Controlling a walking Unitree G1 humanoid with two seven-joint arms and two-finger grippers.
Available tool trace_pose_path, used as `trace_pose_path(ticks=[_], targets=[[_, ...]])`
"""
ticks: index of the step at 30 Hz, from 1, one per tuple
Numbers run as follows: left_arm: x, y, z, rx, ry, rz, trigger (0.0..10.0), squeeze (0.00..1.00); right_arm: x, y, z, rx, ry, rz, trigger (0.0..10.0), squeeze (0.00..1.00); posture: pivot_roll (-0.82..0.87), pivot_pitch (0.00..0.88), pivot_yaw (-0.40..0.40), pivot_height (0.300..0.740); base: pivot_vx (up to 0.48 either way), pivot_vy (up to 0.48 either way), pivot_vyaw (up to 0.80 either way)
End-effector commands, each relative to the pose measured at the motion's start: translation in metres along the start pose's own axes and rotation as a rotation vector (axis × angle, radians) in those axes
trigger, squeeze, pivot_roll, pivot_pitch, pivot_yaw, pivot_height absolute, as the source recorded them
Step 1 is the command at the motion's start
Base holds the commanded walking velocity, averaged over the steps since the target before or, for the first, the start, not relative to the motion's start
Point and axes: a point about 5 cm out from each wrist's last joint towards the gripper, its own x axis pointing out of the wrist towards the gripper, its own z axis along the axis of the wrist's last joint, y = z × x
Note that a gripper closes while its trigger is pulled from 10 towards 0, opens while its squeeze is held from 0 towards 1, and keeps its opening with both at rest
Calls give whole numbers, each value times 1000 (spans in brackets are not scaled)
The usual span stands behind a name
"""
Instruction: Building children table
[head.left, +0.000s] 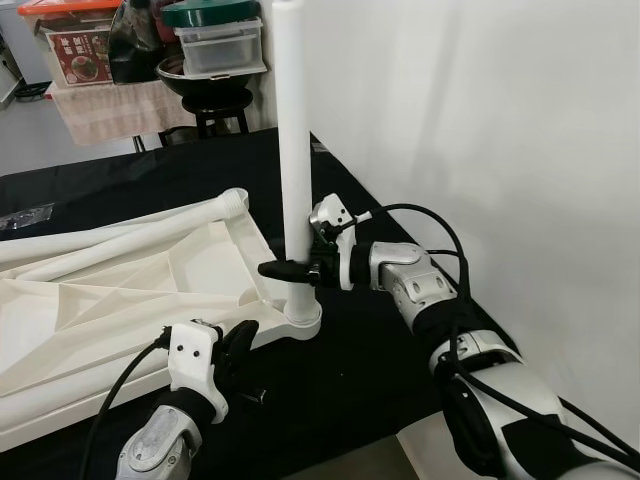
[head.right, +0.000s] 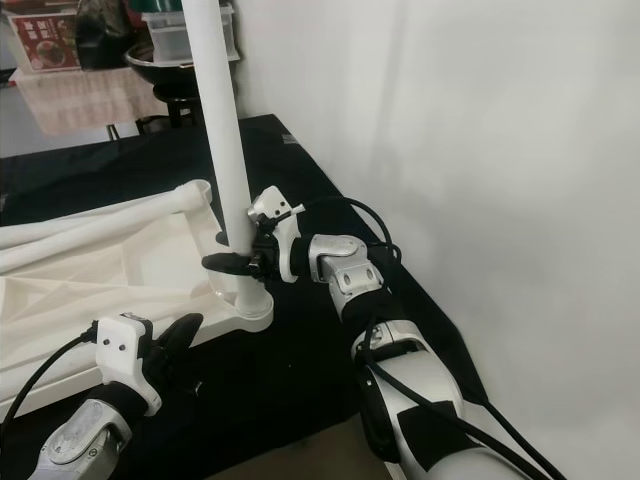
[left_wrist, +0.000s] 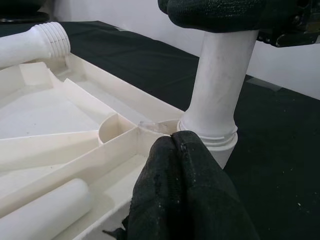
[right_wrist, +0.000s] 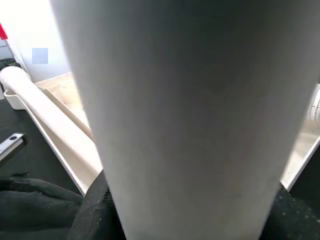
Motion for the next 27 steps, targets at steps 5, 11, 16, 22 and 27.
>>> trace_pose_path(ticks=[5,11,16,22,27], targets=[[-2,-2,-2,4,6,3,10000,0,-9,-7,-14,16,11,-144,0,0,9,33,-9,740,0,0,0],[-5,1,2,10,1,9,10000,0,-1,35,-50,79,20,-660,0,0,-9,65,14,740,0,0,0],[-5,1,2,8,4,7,10000,0,7,47,-49,67,4,-643,0,0,-16,59,16,740,0,0,0],[-4,1,1,10,4,12,10000,0,21,36,-43,100,-19,-578,10000,0,-1,53,6,740,0,0,0],[-3,1,1,13,4,18,10000,0,24,29,-25,103,-84,-518,10000,1000,7,39,2,740,0,0,0]])
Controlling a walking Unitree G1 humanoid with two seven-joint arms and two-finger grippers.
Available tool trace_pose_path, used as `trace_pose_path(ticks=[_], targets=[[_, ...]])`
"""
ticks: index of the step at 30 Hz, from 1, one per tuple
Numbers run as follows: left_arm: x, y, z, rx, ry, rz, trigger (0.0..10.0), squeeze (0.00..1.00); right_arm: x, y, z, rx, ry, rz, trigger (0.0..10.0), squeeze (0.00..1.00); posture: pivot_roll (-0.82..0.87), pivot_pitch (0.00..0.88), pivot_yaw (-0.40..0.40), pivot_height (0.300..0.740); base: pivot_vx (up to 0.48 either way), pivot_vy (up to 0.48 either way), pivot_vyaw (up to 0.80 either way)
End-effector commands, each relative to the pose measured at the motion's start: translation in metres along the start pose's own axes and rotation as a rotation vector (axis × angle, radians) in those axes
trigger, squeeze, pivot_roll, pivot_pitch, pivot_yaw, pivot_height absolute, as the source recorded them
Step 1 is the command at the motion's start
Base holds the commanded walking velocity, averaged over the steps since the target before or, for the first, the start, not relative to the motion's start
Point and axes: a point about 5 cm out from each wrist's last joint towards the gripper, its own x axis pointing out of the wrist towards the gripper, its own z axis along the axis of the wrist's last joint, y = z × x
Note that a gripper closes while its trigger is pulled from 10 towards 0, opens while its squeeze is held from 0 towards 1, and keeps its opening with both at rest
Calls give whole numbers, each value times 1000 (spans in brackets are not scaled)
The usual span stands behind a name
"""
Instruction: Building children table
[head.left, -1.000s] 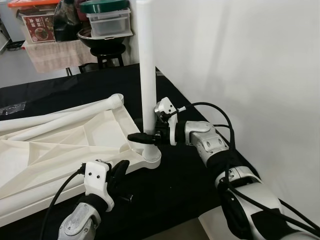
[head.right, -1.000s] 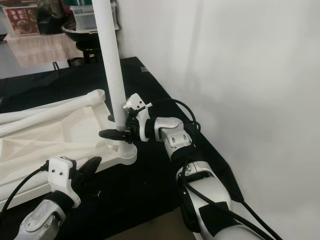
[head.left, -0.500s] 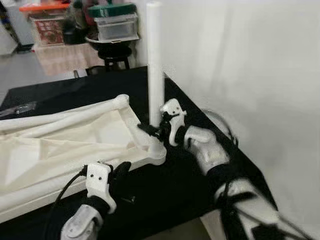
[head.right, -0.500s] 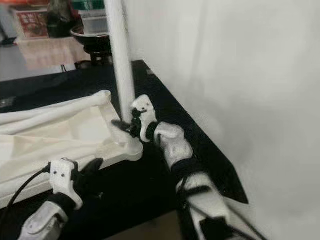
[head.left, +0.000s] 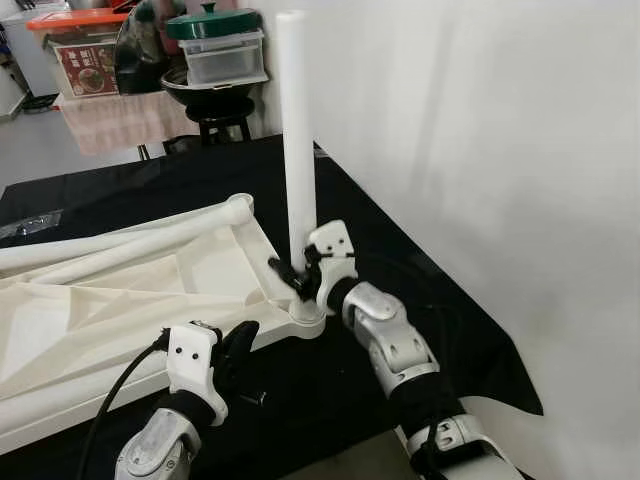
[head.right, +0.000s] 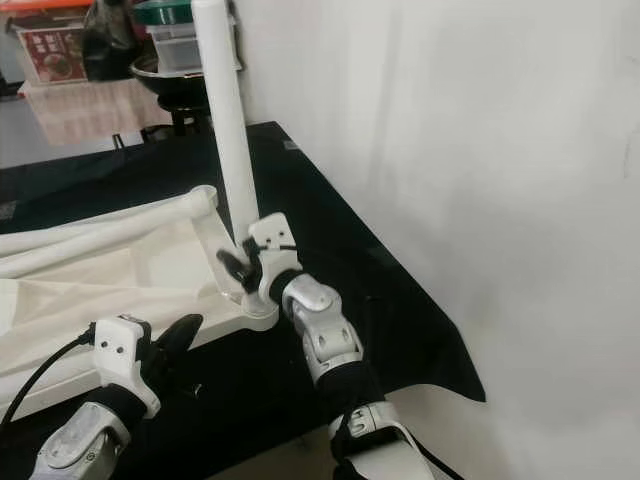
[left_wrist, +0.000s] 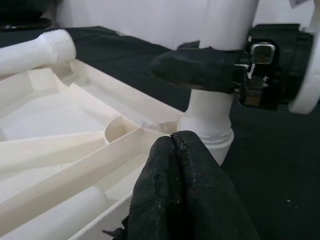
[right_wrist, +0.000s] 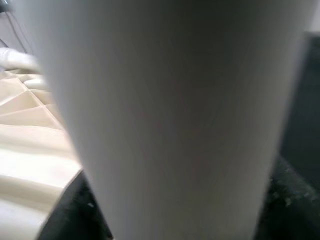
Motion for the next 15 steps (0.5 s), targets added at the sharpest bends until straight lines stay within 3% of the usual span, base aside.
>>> trace_pose_path(ticks=[1,3,4,6,8,9,11,15], targets=[[1,1,-4,8,17,7,10000,0,7,4,21,6,-54,49,10000,1000,7,39,2,740,0,0,0],[1,1,-4,8,17,7,10000,0,7,4,21,6,-54,49,10000,1000,7,39,2,740,0,0,0],[2,0,-5,5,19,3,10000,0,9,2,33,-13,-74,215,10000,0,5,28,6,740,0,0,0],[2,0,-5,5,19,3,10000,0,9,2,33,-13,-74,215,10000,0,5,28,6,740,0,0,0],[2,0,-5,3,20,1,10000,0,8,0,37,-47,-66,366,10000,0,6,22,5,740,0,0,0],[2,0,-5,3,20,1,10000,0,8,0,37,-47,-66,366,10000,0,6,22,5,740,0,0,0],[3,0,-6,2,21,0,10000,0,4,-2,37,-134,-25,539,10000,0,11,15,2,740,0,0,0],[3,0,-7,2,22,1,10000,0,6,-10,44,-126,-1,601,10000,0,12,11,2,740,0,0,0]])
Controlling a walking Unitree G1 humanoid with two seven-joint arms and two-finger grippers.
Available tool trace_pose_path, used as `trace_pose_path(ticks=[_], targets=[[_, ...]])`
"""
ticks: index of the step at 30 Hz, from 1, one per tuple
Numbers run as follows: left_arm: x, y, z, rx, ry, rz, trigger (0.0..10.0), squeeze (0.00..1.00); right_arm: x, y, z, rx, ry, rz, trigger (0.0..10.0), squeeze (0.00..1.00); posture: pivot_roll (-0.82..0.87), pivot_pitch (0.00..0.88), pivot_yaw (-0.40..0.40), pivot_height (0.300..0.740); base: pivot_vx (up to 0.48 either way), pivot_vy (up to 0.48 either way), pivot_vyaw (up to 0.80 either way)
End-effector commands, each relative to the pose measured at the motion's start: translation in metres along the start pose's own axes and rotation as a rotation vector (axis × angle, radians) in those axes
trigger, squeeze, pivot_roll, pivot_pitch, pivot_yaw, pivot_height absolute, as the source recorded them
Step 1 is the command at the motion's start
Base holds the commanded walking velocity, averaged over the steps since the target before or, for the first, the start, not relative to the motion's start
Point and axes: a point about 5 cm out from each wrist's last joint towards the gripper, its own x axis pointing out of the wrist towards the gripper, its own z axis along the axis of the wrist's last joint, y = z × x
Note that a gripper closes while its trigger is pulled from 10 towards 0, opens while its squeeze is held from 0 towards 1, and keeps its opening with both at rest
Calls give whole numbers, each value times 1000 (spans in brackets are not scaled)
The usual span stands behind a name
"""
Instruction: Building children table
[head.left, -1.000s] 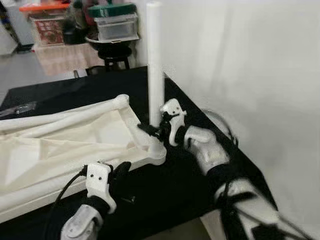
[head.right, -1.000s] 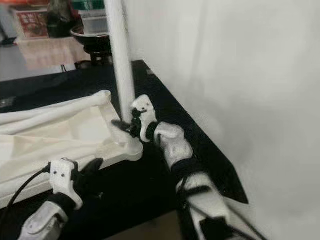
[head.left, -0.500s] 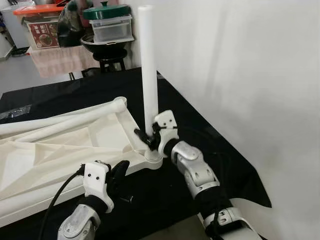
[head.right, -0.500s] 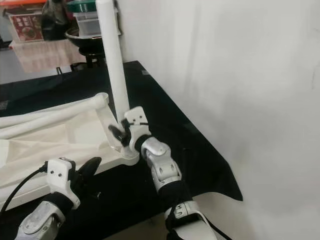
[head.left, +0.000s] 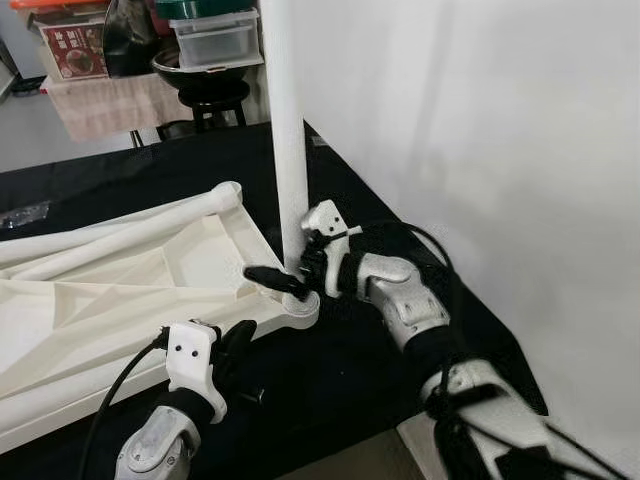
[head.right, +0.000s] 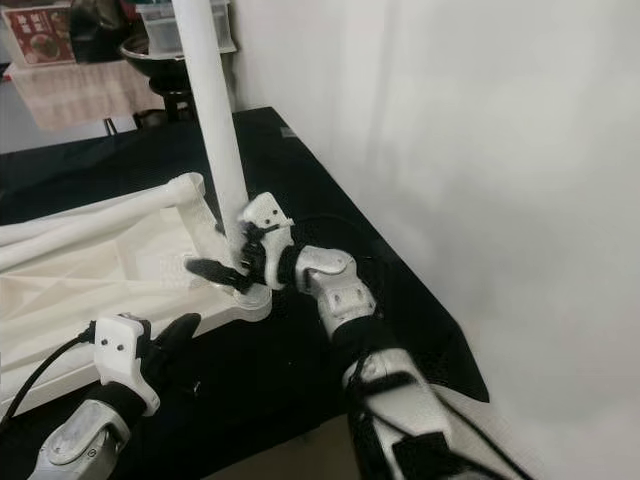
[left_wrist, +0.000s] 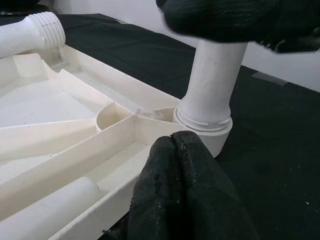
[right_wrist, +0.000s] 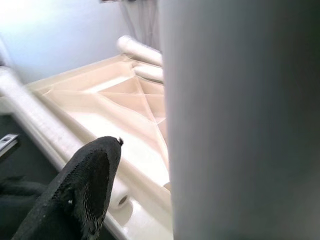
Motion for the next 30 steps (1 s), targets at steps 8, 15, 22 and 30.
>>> trace_pose_path(ticks=[8,15,22,30], targets=[[1,-1,-4,5,9,0,10000,0,7,1,5,43,-6,93,10000,0,15,4,4,740,0,0,0],[0,-2,-4,3,10,-2,10000,0,1,-3,-4,65,0,74,0,0,19,8,1,740,0,0,0],[-3,-2,-2,6,7,2,10000,0,-15,-18,-33,65,112,-347,0,0,29,33,-19,740,0,0,0],[-4,4,-1,10,11,-1,10000,0,-13,33,-56,184,78,-711,0,0,8,35,15,740,0,0,0]])
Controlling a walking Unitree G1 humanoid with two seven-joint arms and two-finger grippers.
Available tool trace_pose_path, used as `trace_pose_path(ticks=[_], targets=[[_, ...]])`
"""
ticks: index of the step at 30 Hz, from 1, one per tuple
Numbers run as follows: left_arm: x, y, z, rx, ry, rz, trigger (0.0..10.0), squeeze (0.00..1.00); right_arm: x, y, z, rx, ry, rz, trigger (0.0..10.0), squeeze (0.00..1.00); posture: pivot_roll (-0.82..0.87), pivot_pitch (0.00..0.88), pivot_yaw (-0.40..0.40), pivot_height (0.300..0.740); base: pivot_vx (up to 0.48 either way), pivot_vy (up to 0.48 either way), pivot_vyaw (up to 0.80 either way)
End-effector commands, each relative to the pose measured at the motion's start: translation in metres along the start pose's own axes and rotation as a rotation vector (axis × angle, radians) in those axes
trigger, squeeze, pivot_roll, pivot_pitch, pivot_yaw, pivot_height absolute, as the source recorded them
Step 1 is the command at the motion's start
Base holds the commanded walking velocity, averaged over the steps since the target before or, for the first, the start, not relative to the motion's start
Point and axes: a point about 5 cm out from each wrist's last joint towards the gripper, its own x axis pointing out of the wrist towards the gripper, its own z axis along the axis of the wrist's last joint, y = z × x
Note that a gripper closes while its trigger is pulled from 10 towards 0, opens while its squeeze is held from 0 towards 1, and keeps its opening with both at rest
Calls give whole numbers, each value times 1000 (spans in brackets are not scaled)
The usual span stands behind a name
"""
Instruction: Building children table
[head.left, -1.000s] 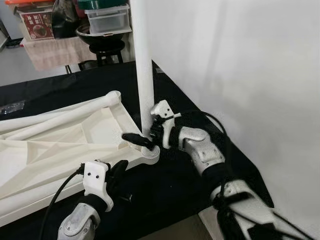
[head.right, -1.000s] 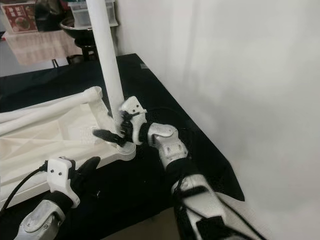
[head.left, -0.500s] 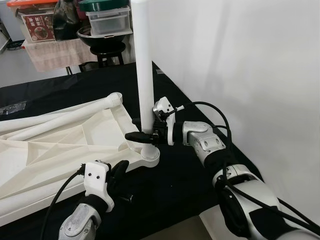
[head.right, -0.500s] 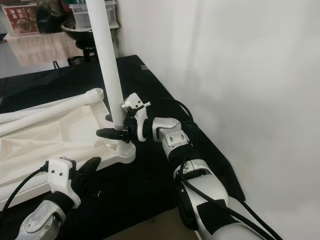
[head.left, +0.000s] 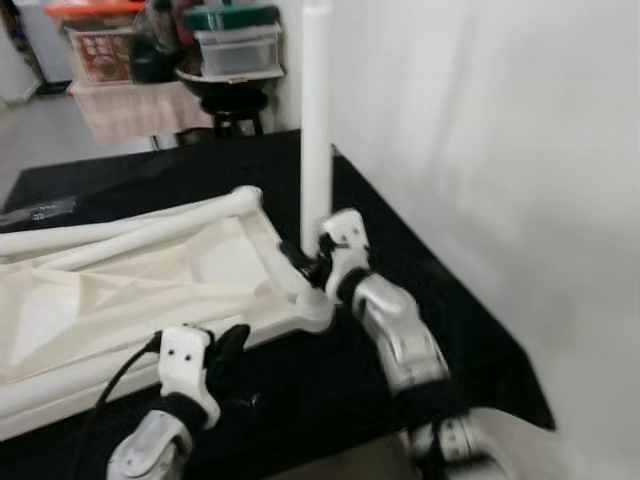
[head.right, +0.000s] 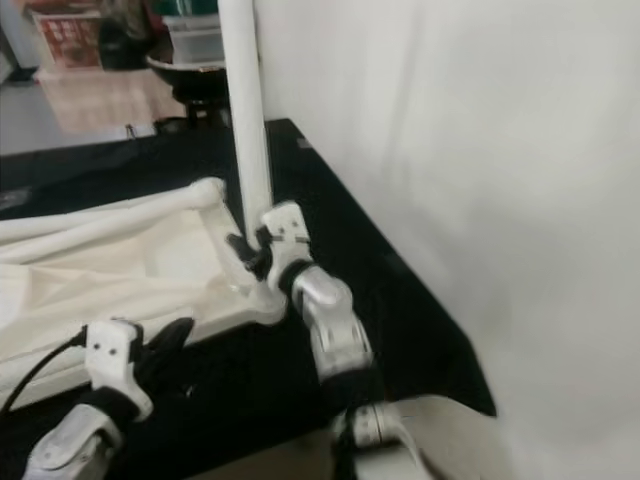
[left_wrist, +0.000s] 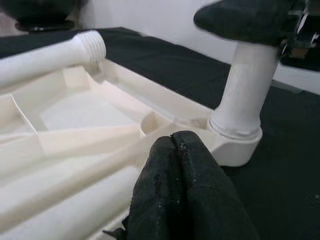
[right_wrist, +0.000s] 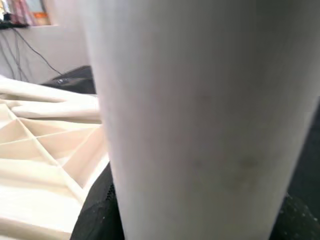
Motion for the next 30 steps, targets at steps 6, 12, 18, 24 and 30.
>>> trace_pose_path(ticks=[6,12,18,24,30], targets=[[-2,2,-2,43,19,21,10000,0,13,16,-30,17,152,37,10000,0,37,24,-3,740,0,0,0],[-2,2,-2,68,25,34,10000,0,8,25,-21,49,139,80,10000,984,43,22,-3,740,0,0,0],[-5,-1,-4,121,52,18,10000,0,12,24,7,16,7,460,10000,0,47,12,4,740,0,0,0],[-7,-4,-5,171,65,13,10000,0,16,5,7,-54,39,648,10000,0,49,3,8,740,0,0,0],[-8,-9,-6,203,64,-17,10000,0,16,-4,1,-87,127,739,10000,0,61,0,5,740,0,0,0]])
